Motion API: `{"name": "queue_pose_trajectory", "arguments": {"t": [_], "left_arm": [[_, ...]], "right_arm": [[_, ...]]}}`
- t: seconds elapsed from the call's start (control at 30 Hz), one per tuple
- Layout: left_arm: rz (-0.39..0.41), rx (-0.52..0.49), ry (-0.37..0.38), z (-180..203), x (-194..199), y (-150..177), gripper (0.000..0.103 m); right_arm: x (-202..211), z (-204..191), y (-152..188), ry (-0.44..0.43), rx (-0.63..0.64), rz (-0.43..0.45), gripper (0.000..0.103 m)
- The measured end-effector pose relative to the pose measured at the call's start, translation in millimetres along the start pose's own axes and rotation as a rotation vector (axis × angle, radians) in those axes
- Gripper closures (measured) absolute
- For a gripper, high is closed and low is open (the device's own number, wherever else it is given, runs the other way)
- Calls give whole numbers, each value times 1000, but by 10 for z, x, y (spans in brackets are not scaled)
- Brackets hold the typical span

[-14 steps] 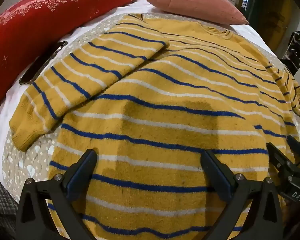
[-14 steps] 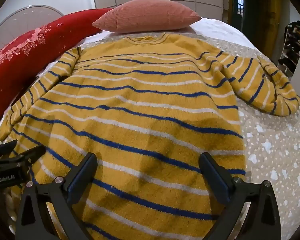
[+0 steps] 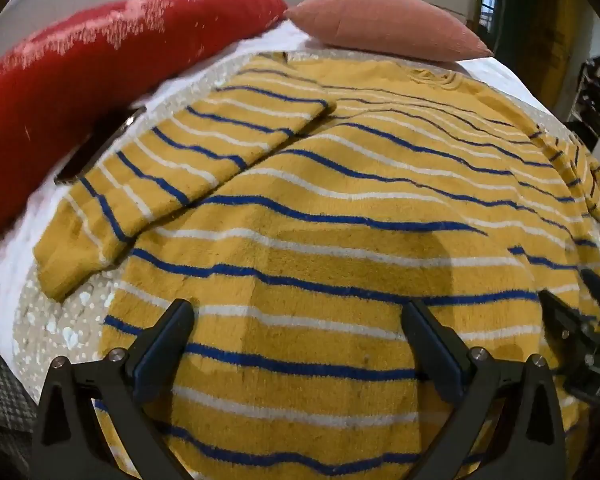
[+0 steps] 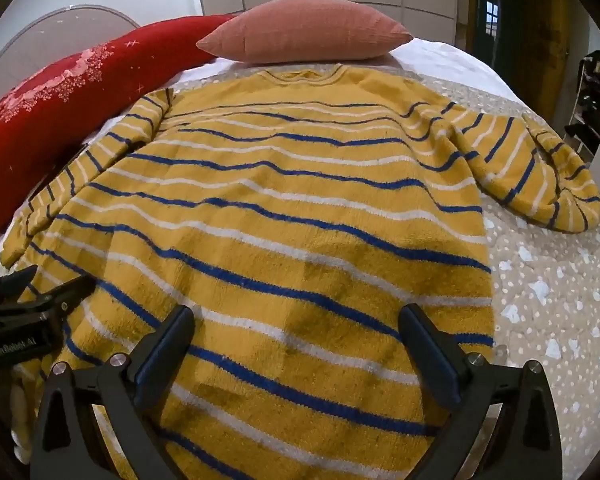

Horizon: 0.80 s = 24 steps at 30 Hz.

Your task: Fold small clothes

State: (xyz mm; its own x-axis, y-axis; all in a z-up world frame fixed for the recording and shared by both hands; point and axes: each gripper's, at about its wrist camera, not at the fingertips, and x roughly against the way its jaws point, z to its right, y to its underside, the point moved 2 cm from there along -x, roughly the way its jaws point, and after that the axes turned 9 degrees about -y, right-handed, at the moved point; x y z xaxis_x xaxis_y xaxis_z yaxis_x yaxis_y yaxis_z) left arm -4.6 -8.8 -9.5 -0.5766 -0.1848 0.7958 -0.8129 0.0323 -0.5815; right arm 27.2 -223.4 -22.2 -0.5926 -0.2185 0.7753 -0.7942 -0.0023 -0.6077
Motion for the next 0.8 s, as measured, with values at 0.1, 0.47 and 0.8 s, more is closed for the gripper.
{"name": "queue_pose_trajectory", "arguments": {"t": [0.1, 0.47, 0.8], "left_arm": [[-24, 22, 28, -106, 113, -16, 0], [30, 248, -160, -1577, 113, -291, 0], [-76, 327, -75, -1778, -458, -396, 91]], "right_arm": [[16, 0, 8, 2, 5, 7, 0], [61, -8, 34, -3, 3, 24, 0], [61, -4, 29, 4, 8, 23, 0]]}}
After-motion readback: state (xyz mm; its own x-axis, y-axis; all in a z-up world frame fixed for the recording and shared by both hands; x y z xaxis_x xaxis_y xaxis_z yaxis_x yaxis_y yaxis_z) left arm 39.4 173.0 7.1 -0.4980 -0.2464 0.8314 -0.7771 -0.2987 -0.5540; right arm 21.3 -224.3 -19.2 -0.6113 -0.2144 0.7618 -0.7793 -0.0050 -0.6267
